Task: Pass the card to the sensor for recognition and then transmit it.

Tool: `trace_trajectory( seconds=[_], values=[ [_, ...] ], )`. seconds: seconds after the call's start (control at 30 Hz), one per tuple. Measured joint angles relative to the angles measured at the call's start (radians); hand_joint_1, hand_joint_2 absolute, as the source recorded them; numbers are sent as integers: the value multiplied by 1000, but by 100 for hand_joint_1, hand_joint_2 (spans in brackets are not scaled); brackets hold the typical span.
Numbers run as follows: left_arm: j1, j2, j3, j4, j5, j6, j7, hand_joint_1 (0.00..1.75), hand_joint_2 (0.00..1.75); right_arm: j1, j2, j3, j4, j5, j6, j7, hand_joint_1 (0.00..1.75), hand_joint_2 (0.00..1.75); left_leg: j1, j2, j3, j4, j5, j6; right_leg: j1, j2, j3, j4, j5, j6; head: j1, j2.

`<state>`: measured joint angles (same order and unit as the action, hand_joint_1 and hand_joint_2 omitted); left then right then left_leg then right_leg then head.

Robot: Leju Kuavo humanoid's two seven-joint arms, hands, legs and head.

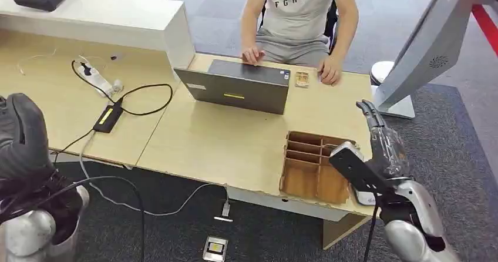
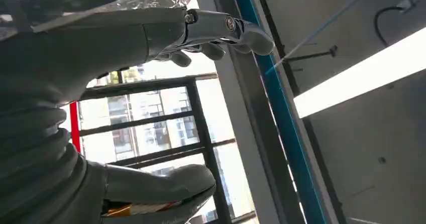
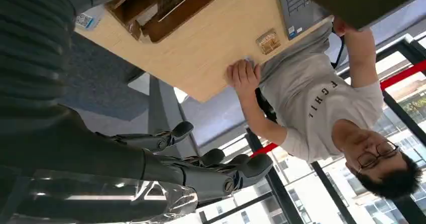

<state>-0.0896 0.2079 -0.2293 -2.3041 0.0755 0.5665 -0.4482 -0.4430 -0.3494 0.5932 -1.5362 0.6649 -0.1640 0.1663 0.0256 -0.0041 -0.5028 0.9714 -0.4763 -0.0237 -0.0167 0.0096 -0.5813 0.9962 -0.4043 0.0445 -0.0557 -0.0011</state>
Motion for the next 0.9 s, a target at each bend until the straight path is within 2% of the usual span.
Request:
trace_trajectory(
  seconds=[0.27,0.9],
  values=[
    [-25,-1,-8,6,15,-10,-4,0,175,14,21,18,10,28,64,-5,0,175,0,0,0,0,0,0,0,0,0,0,0,0,0,0],
    [-56,-7,-33,35,35,-32,-7,0,175,24,59,48,152,107,73,22,0,175,0,0,0,0,0,0,0,0,0,0,0,0,0,0]
  ],
)
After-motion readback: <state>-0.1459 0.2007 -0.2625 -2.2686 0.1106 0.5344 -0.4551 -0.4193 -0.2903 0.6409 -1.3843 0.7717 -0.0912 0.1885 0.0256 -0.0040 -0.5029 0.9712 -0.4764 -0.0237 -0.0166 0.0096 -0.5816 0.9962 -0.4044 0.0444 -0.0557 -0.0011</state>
